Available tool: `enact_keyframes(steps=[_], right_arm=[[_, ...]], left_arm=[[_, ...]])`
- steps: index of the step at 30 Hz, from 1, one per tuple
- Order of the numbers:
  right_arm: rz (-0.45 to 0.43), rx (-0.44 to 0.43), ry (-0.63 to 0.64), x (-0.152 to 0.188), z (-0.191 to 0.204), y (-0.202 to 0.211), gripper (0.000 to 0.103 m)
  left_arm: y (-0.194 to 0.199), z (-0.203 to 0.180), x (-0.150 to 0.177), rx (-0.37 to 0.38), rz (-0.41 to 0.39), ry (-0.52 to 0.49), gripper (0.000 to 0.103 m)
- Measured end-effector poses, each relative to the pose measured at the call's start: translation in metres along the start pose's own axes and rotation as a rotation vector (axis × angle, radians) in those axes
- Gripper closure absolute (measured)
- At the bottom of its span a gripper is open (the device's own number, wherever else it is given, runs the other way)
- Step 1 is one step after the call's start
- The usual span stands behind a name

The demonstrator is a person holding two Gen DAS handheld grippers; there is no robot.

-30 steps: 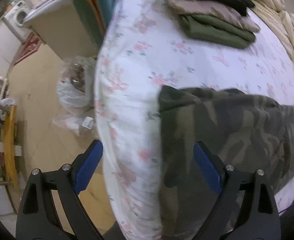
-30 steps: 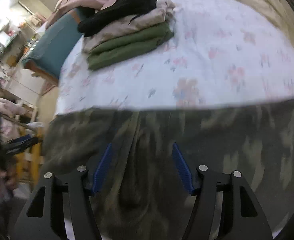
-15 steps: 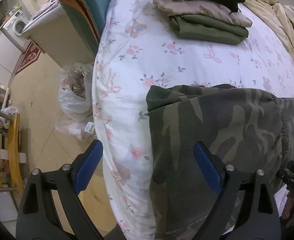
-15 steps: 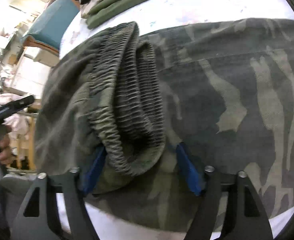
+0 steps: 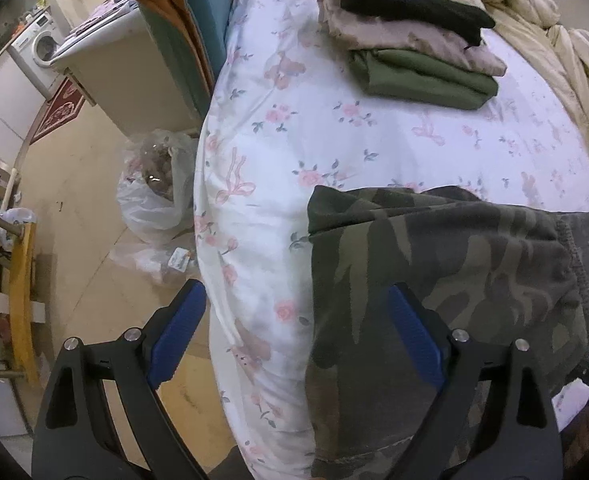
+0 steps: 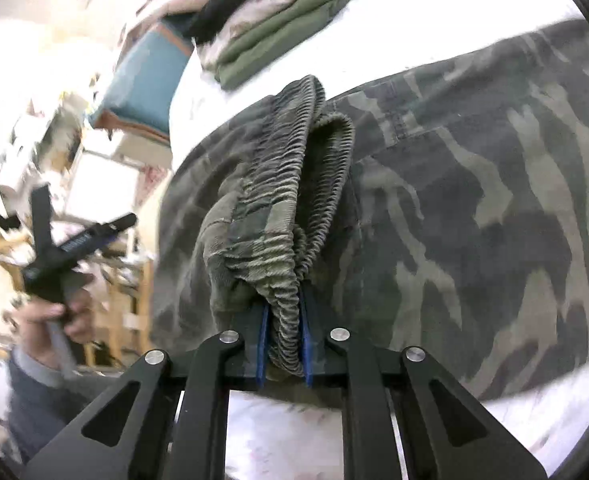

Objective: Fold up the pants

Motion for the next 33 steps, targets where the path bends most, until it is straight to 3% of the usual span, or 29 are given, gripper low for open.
enact_keyframes(steps=[3, 6, 8, 11, 13, 16, 18, 19, 20, 23, 28, 31, 33], right_arm=[[0.012, 0.060, -0.056, 0.003, -0.019, -0.009, 0.089], [0.120, 0.162, -0.169, 0.015, -0.062, -0.034, 0.070], [0.113, 0.183, -0.170, 0.016, -0.061, -0.026, 0.061], [0.061, 0.305, 0.023, 0.008, -0.026, -0.001, 0.059], [-0.023, 0.364, 0.139, 0.000, 0.002, 0.014, 0.059], [-0.108, 0.331, 0.247, -0.012, 0.035, 0.020, 0.059], [-0.052, 0.285, 0.286, -0.015, 0.040, -0.001, 0.067], [-0.014, 0.265, 0.281, -0.016, 0.037, -0.014, 0.080], [0.018, 0.269, 0.272, -0.019, 0.034, -0.029, 0.084], [0.097, 0.344, 0.240, -0.027, 0.000, -0.065, 0.085], [0.112, 0.335, 0.237, -0.032, -0.010, -0.074, 0.089], [0.131, 0.293, 0.228, -0.032, -0.001, -0.060, 0.088], [0.083, 0.239, 0.211, -0.026, 0.003, -0.021, 0.081]], left_arm=[[0.002, -0.003, 0.000, 0.011, -0.007, -0.019, 0.013], [0.000, -0.002, 0.001, 0.011, 0.007, -0.023, 0.013], [0.000, -0.002, 0.003, 0.020, 0.013, -0.019, 0.013], [0.002, -0.005, 0.005, 0.030, 0.004, -0.038, 0.013], [0.002, -0.009, 0.008, 0.024, -0.001, -0.066, 0.013], [-0.002, -0.017, 0.013, 0.013, 0.012, -0.101, 0.013], [-0.007, -0.025, 0.018, 0.007, 0.026, -0.130, 0.013], [-0.010, -0.031, 0.023, 0.006, 0.036, -0.150, 0.013], [-0.014, -0.038, 0.028, 0.006, 0.050, -0.173, 0.013], [-0.033, -0.056, 0.047, -0.049, 0.093, -0.274, 0.013], [-0.066, -0.068, 0.061, -0.127, 0.155, -0.340, 0.010], [-0.062, -0.069, 0.057, -0.146, 0.157, -0.346, 0.010], [-0.047, -0.068, 0.050, -0.116, 0.127, -0.317, 0.010]])
Point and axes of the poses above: each gripper's, at about its wrist camera, not at the fingertips, and y roughly against the way its jaws point, z to its left, x to its underside, the point moved 6 cm from there along -y, roughly the way its jaws point, and after that the axes turned 12 degrees about -x, right-handed, at the moved point
